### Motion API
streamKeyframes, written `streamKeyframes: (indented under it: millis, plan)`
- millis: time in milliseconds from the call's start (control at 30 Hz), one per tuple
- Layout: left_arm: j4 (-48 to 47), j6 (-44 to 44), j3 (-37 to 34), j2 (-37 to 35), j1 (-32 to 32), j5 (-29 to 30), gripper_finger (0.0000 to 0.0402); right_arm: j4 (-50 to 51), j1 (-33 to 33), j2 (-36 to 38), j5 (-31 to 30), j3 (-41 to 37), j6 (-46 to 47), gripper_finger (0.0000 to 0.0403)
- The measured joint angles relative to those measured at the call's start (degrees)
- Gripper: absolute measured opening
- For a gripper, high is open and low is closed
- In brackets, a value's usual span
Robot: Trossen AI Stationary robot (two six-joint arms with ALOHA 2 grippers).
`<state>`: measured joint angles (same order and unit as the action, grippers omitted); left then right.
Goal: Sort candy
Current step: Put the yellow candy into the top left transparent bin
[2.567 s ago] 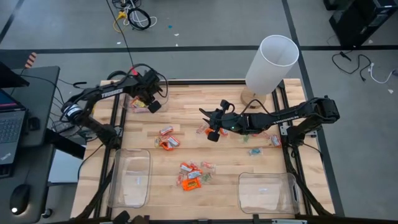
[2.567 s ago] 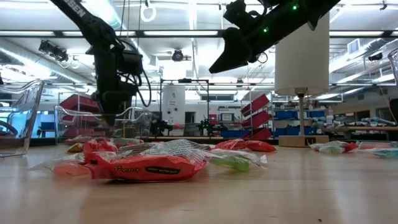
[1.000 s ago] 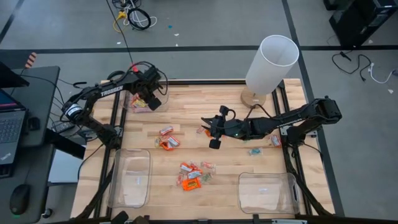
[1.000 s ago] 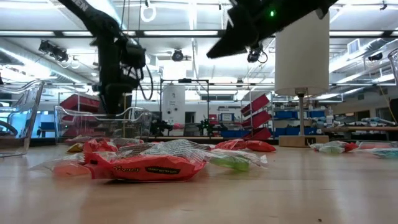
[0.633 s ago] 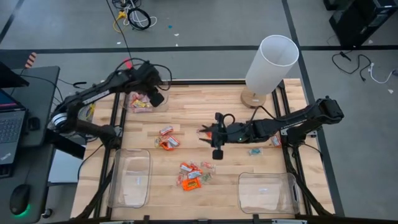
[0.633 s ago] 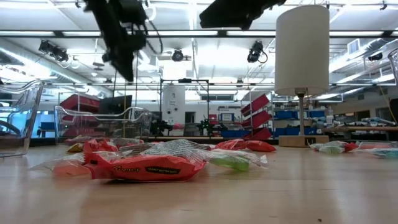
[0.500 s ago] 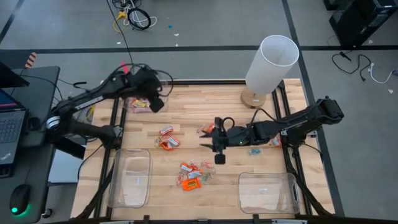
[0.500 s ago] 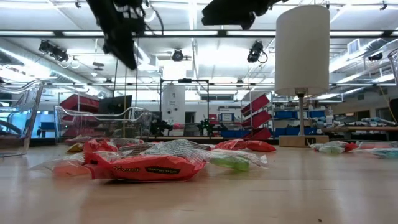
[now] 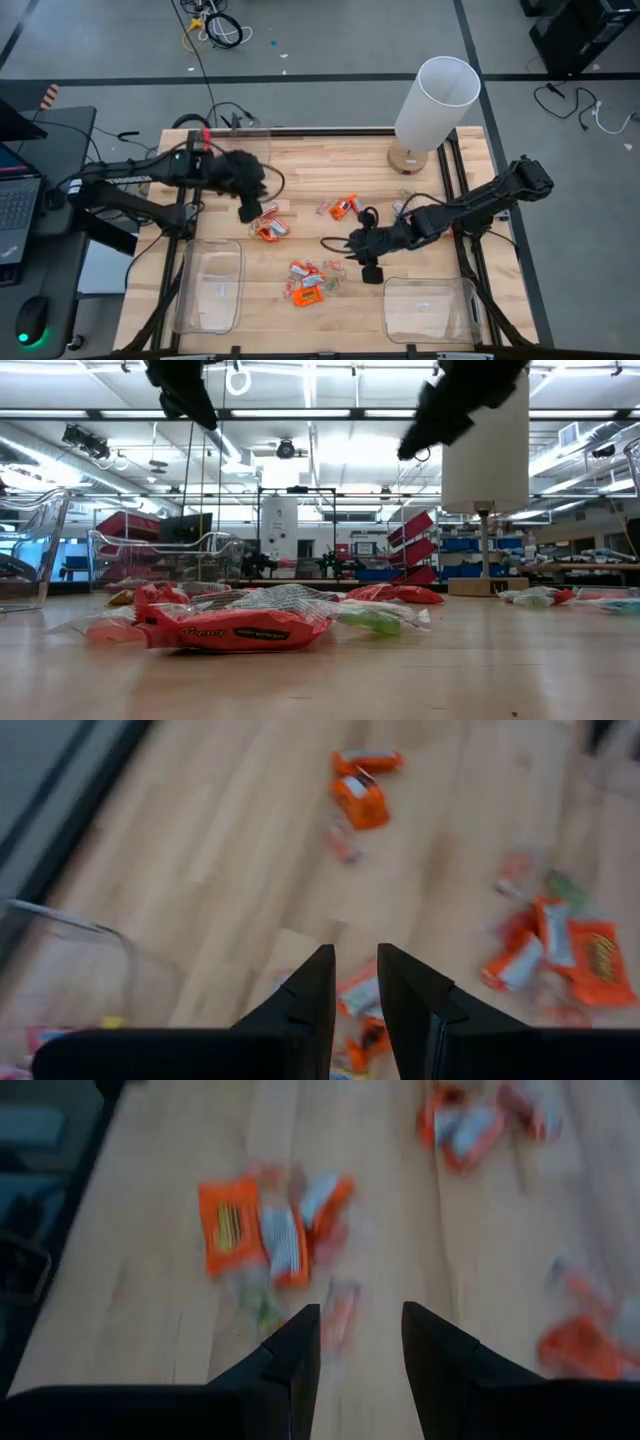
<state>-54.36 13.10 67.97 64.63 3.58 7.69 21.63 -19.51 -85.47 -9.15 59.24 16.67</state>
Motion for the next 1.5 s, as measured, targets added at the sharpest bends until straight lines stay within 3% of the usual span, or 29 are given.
streamKeyframes:
  millis: [300,533,867,1300,1500]
  plan:
    - [-7.0,12.0,0.0,3.8,-6.5,1.7,0.0081,13.1,-1.2,0.0,-0.1,0.0,7.4,0.0128]
    - [-12.4,20.4,0.0,9.3,-7.1,6.0,0.0081,13.8,-1.2,0.0,-1.5,0.0,5.6,0.0128]
    - [-17.7,23.7,-0.1,16.2,-7.1,6.1,0.0081,13.8,-1.2,0.0,-4.7,-0.1,2.7,0.0128]
    - [-13.8,30.1,-10.2,16.6,-7.4,5.9,0.0081,14.0,-1.5,0.0,-4.7,-0.1,1.7,0.0128]
    - [-6.9,31.1,-14.9,16.6,-7.4,4.3,0.0081,13.8,-1.1,0.0,-4.7,-0.1,1.5,0.0128]
